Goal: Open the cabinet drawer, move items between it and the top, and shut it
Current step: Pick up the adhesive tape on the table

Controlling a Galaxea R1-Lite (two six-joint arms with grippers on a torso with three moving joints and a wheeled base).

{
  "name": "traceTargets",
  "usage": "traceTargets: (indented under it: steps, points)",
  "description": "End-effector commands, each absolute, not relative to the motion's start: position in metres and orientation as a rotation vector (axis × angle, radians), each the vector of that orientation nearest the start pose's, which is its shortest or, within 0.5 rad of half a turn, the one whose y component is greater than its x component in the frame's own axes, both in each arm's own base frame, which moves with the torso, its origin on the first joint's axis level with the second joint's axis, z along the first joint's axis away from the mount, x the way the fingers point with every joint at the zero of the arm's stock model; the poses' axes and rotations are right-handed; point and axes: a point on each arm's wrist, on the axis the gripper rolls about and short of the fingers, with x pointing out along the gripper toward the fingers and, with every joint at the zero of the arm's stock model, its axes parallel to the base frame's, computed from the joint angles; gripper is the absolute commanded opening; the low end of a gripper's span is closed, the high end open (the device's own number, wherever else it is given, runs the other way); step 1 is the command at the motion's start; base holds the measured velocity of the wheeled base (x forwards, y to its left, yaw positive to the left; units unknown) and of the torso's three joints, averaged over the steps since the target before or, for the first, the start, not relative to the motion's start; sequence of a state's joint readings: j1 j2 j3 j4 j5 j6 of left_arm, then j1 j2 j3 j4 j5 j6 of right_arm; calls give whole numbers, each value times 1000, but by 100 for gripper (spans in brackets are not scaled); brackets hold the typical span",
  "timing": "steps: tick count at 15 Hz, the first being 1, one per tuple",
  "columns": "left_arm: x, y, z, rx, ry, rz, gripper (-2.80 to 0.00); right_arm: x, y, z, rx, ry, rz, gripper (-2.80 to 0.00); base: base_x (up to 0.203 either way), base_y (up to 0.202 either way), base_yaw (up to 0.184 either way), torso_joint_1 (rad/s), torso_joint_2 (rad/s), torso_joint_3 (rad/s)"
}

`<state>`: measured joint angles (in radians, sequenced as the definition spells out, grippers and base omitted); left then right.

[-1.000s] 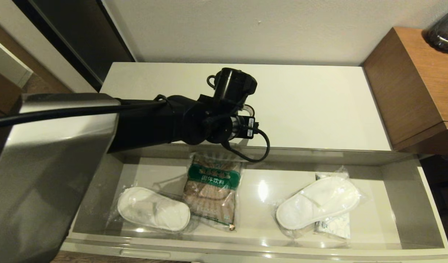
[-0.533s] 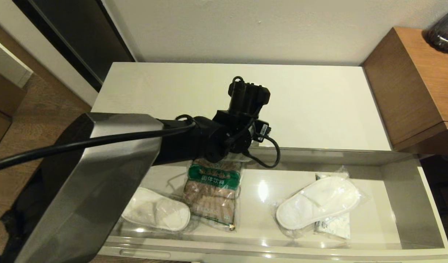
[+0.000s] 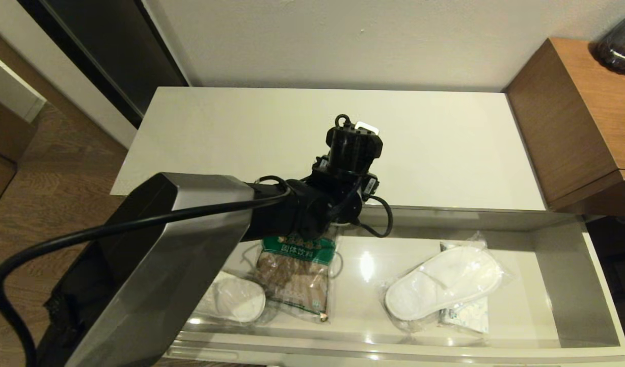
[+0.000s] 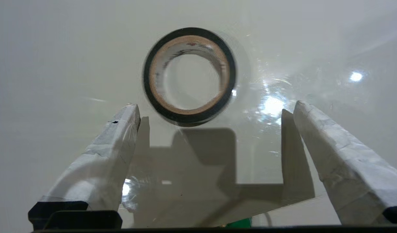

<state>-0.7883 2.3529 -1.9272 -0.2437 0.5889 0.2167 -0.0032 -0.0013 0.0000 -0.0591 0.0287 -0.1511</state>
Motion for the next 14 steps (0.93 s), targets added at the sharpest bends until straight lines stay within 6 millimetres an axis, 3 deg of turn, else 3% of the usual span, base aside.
traceTargets:
  steps: [1,6,14]
  points:
    - [370,-339,187,330,120,-178,0,-23,1,82,-154,-62,21,-280,0,0,0,0,0,0]
    - [381,-331,181,321,114,-147,0,-23,1,82,-154,-62,21,-280,0,0,0,0,0,0]
    - [387,-336,173,292,75,-141,0,-23,1,82,-153,-62,21,-280,0,0,0,0,0,0]
